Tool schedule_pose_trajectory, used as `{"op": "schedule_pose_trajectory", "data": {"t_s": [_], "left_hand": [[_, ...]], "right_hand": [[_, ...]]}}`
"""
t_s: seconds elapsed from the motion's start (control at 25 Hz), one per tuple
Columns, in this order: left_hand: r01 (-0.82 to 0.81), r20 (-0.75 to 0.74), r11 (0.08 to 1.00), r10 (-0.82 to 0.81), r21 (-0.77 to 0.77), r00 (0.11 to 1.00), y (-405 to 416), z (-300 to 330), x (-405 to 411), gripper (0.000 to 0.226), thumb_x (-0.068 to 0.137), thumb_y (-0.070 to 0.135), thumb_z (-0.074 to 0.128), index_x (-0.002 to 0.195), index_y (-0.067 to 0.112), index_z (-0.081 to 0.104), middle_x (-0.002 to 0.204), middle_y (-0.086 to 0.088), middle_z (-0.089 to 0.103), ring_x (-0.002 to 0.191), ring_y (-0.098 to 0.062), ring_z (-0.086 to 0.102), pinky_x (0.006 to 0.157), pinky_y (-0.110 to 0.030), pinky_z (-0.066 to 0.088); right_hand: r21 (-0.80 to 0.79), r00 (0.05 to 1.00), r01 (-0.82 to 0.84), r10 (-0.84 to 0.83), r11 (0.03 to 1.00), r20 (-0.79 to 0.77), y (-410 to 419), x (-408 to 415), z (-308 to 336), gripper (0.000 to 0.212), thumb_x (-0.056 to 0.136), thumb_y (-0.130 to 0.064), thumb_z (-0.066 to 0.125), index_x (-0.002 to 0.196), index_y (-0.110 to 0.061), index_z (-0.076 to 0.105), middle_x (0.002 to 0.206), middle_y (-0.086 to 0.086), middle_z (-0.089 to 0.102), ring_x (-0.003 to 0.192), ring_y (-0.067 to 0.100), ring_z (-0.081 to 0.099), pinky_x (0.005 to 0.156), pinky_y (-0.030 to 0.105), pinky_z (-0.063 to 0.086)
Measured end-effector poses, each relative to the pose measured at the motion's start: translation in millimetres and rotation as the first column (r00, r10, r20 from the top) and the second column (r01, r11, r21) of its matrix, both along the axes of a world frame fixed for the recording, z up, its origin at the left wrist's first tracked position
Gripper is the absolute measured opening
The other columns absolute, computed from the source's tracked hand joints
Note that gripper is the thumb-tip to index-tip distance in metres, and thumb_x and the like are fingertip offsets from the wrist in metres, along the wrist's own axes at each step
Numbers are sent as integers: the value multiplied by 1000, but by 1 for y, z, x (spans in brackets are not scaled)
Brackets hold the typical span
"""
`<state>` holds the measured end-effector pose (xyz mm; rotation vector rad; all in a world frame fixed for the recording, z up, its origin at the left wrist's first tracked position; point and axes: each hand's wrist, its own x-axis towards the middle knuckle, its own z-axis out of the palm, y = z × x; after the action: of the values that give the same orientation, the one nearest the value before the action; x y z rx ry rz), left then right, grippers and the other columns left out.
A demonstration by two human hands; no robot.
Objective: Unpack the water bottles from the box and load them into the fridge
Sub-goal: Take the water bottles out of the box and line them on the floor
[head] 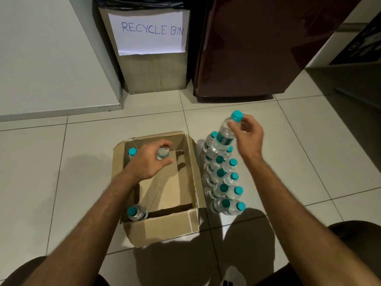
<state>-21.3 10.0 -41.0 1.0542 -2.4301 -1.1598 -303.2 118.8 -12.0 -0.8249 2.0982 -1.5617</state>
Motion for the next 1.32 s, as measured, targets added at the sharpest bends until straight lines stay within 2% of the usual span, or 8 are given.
{"op": "schedule_pose_trajectory", "data": {"t_s": [0.16, 0.32, 0.44, 0.72, 0.84, 1.0, 1.12, 1.32], "left_hand": [[-6, 58, 1000, 6, 8, 998, -3, -6, -2, 49, 89, 35, 72, 134, 26, 54, 125, 3, 62, 110, -16, 60, 91, -44, 55], [1, 111, 999, -6, 42, 994, 4, -10, -9, 56, 92, 35, 67, 143, 27, 46, 137, 0, 56, 119, -16, 56, 95, -41, 55], [25, 118, 998, -32, 60, 992, 6, -14, -12, 61, 93, 34, 67, 147, 24, 41, 142, -3, 53, 123, -17, 55, 95, -38, 55], [20, 210, 1000, -20, -1, 977, 8, -19, -13, 59, 93, 33, 66, 146, 32, 41, 145, -1, 51, 125, -18, 53, 99, -40, 51], [20, 225, 1000, -19, 0, 974, 10, -17, -14, 58, 94, 33, 66, 147, 32, 41, 147, -1, 49, 126, -18, 51, 101, -41, 49], [5, 250, 1000, -5, 4, 968, 12, -16, -13, 58, 94, 31, 65, 146, 32, 41, 149, 0, 47, 129, -18, 49, 101, -37, 47], [-11, 278, 1000, 5, 21, 961, 9, -19, -12, 58, 94, 32, 65, 147, 32, 41, 149, -1, 47, 128, -18, 50, 100, -36, 47], [-53, 367, 998, 40, 26, 929, 5, -26, -10, 60, 92, 32, 68, 146, 27, 42, 148, -3, 49, 129, -21, 51, 105, -41, 47]], "right_hand": [[25, 991, 118, -116, 993, -70, 2, -60, -6, 31, 86, -26, 75, 113, -14, 66, 106, -3, 68, 95, 10, 65, 88, 27, 56], [162, 982, 190, -185, 968, -46, 3, -96, -37, 32, 87, -26, 74, 115, -18, 60, 113, -3, 63, 104, 16, 62, 95, 34, 56], [253, 979, 204, -203, 946, -27, 0, -111, -66, 32, 88, -26, 73, 115, -17, 56, 112, -2, 60, 103, 17, 61, 96, 35, 55], [430, 986, 157, -162, 889, -25, -22, -132, -113, 35, 86, -29, 76, 107, -12, 53, 103, 5, 59, 93, 23, 64, 86, 29, 57], [480, 992, 120, -123, 869, -26, -34, -129, -122, 33, 87, -28, 75, 106, -14, 51, 105, 6, 59, 92, 22, 61, 78, 25, 53], [545, 994, 99, -104, 832, -22, -39, -122, -133, 36, 87, -26, 75, 110, -11, 52, 108, 6, 58, 93, 22, 59, 79, 28, 51], [580, 996, 82, -83, 811, -26, -36, -118, -138, 39, 86, -30, 76, 111, -12, 52, 109, 6, 59, 94, 22, 60, 79, 29, 52], [583, 999, 41, -49, 811, -2, -23, -110, -147, 36, 88, -30, 74, 108, -11, 51, 105, 5, 56, 89, 19, 54, 71, 26, 43]]}}
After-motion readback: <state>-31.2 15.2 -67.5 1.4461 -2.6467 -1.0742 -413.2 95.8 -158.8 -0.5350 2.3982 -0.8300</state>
